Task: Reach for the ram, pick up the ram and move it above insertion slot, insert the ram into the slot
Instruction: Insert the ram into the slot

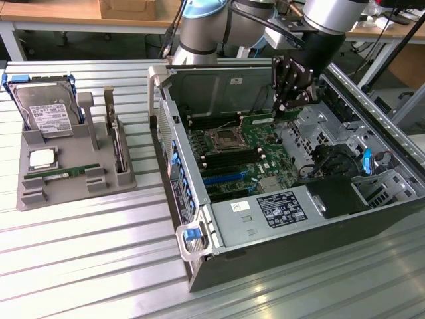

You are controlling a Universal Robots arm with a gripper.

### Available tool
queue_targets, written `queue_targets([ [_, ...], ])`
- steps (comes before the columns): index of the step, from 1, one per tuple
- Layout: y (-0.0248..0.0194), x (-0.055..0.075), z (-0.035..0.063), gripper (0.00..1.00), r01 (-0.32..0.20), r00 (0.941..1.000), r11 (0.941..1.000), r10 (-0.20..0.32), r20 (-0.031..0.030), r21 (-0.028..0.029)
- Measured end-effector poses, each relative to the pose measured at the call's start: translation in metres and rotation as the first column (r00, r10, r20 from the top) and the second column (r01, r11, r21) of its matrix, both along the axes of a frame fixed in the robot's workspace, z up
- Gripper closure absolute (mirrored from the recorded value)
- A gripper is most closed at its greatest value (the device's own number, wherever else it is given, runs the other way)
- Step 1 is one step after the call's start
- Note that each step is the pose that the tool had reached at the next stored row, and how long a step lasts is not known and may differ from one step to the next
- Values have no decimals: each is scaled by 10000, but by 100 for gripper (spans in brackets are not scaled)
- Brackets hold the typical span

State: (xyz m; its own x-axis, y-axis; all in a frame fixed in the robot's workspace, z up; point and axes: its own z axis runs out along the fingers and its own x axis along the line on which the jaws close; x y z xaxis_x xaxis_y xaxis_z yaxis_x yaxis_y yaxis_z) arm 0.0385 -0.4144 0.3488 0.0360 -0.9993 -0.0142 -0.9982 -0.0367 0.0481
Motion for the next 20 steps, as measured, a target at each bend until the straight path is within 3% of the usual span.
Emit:
queue_targets([
  [20, -1, -33, -109, 88, 0, 10000, 10000, 0, 0, 0],
])
